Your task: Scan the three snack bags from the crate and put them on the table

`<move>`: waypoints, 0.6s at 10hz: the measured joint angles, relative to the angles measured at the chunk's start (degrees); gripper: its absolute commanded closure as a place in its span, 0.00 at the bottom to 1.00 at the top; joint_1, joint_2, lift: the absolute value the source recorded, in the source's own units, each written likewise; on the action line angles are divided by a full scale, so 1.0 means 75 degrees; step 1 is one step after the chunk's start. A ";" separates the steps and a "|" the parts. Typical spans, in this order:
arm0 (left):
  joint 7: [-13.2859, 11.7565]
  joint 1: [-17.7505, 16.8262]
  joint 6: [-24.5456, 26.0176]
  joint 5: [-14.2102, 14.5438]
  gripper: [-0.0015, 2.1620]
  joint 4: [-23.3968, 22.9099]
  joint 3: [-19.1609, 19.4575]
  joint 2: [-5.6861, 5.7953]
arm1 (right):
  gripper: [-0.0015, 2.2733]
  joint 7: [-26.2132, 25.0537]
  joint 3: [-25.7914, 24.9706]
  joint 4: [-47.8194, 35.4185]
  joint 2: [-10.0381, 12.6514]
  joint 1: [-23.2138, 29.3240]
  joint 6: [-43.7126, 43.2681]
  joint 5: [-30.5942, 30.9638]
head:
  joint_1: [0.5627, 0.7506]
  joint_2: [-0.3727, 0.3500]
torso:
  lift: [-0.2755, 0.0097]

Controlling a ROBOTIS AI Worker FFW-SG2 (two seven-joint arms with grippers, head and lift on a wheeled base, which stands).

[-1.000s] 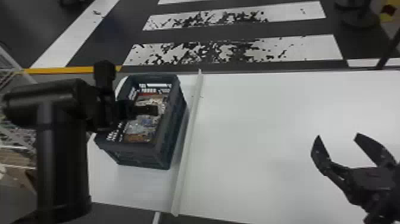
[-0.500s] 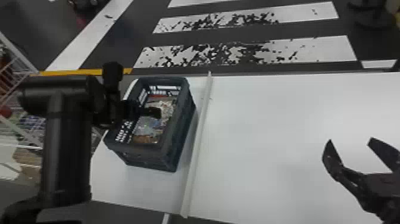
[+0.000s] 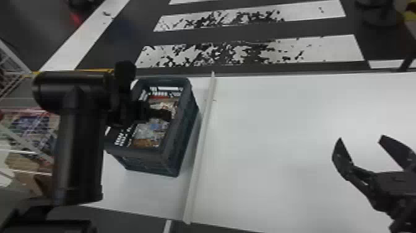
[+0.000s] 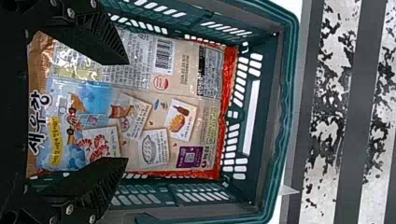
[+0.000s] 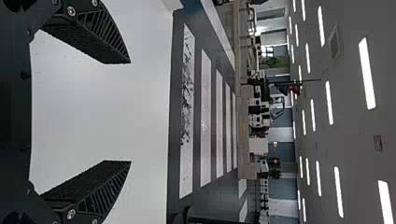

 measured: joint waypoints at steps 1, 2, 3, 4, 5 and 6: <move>-0.0096 -0.0002 -0.0062 -0.0077 0.08 0.0154 -0.0039 -0.0002 | 0.06 0.0000 0.0000 0.0011 -0.0011 -0.0015 -0.0018 -0.0007 | 0.70 0.82 | 0.64; -0.0205 -0.0039 -0.0159 -0.0156 0.14 0.0406 -0.0084 0.0006 | 0.06 -0.0007 0.0003 0.0036 -0.0027 -0.0029 -0.0044 -0.0008 | 0.70 0.82 | 0.64; -0.0334 -0.0085 -0.0315 -0.0238 0.28 0.0727 -0.0109 0.0011 | 0.06 -0.0011 0.0018 0.0073 -0.0049 -0.0054 -0.0064 -0.0009 | 0.70 0.82 | 0.64; -0.0380 -0.0116 -0.0573 -0.0323 0.56 0.1060 -0.0135 0.0003 | 0.06 -0.0012 0.0035 0.0128 -0.0079 -0.0081 -0.0073 -0.0011 | 0.70 0.83 | 0.64; -0.0390 -0.0126 -0.0784 -0.0349 0.86 0.1307 -0.0144 -0.0034 | 0.06 -0.0016 0.0053 0.0186 -0.0136 -0.0096 -0.0102 -0.0026 | 0.70 0.83 | 0.64; -0.0388 -0.0124 -0.0906 -0.0324 0.95 0.1409 -0.0136 -0.0099 | 0.06 -0.0044 0.0058 0.0215 -0.0207 -0.0088 -0.0157 -0.0050 | 0.70 0.82 | 0.64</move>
